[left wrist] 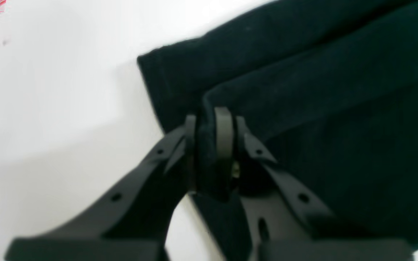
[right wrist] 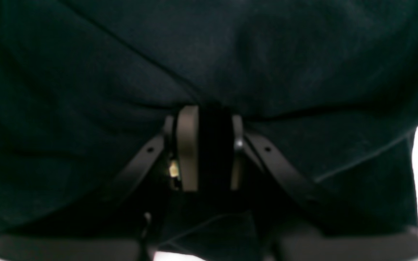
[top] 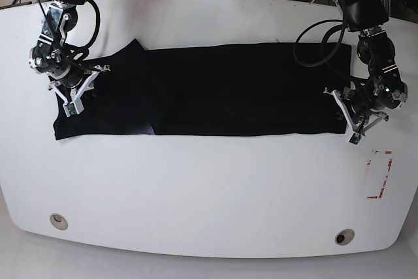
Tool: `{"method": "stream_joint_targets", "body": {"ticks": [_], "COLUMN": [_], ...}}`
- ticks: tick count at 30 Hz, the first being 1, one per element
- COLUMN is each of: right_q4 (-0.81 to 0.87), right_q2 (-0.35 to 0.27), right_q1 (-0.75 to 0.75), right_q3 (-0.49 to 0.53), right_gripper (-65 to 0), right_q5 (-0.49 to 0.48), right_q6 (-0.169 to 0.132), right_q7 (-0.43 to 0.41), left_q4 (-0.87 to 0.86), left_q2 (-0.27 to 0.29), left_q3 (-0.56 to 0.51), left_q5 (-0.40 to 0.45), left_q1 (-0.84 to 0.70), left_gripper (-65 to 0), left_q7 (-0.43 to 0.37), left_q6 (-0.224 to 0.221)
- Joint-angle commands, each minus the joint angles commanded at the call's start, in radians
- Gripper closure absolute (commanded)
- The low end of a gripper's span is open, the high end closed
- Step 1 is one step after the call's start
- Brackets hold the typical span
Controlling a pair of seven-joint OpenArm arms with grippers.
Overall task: Layout the t-shirt on the table in an organized manner, then fold the t-shirt properly
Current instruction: 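Drag the strip end with the left gripper away from the right gripper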
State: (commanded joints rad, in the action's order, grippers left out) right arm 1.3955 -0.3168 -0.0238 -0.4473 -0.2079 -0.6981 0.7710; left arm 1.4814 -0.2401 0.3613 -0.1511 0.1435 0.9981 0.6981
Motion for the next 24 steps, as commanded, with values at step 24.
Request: {"method": "stream_joint_targets", "body": {"ticks": [24], "right_q4": [0.002], "right_q2": [0.021], "right_q1": [0.0], "right_q3": [-0.002], "right_gripper": [-11.6], "right_q5": [0.0], "right_q6": [0.0], "right_q7": [0.002], "left_q4": [0.212], "left_q2": [-0.002], "left_q3": [0.041], "left_q5": [0.003], "left_q1": [-0.21], "left_gripper": [-4.4], "left_q7": [0.055], "left_q6": [0.0]}}
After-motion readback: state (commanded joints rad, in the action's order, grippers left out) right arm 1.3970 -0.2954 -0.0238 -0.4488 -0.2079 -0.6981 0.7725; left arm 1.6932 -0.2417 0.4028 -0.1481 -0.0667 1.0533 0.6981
